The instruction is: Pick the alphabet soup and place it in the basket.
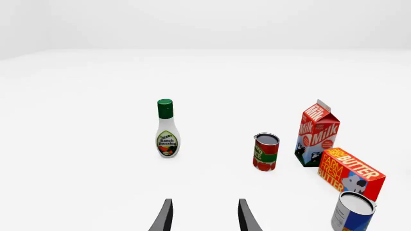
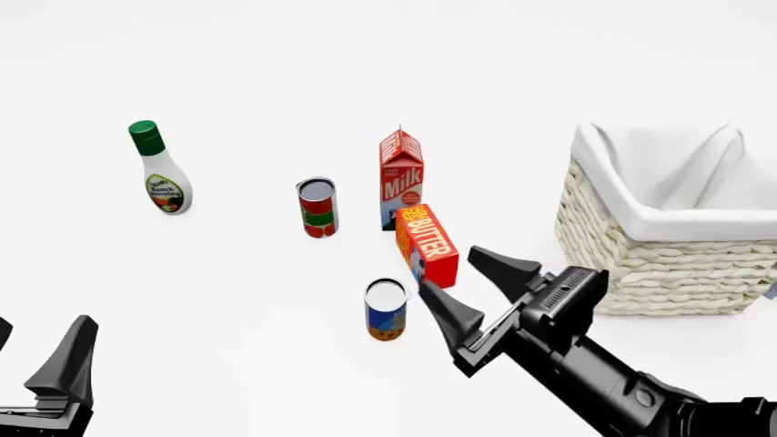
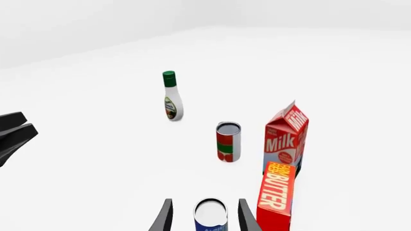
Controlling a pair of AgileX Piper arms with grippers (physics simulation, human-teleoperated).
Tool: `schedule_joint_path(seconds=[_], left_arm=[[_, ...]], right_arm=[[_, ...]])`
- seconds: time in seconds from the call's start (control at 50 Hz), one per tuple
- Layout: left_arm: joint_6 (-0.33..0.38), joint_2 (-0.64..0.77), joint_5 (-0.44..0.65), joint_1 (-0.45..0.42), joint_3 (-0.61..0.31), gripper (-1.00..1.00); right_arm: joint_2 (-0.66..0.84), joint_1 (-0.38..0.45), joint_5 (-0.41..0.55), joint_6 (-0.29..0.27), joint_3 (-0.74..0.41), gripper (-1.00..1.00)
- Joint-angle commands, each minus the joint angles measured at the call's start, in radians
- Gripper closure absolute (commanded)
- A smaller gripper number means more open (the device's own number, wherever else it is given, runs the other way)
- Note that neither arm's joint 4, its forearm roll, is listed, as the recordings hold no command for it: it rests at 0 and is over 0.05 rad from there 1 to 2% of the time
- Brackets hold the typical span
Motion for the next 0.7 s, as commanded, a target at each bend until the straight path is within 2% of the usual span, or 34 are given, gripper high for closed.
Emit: schedule_joint_path(seconds=[0.02,0.7], left_arm=[[0.0,0.0,0.0,0.0,0.0,-1.0],[0.0,0.0,0.0,0.0,0.0,-1.0]], right_arm=[[0.061,-0.007,-0.032,0.009,-0.017,-1.0],[0.215,-0.024,-0.121,0.036,-0.045,-1.0]])
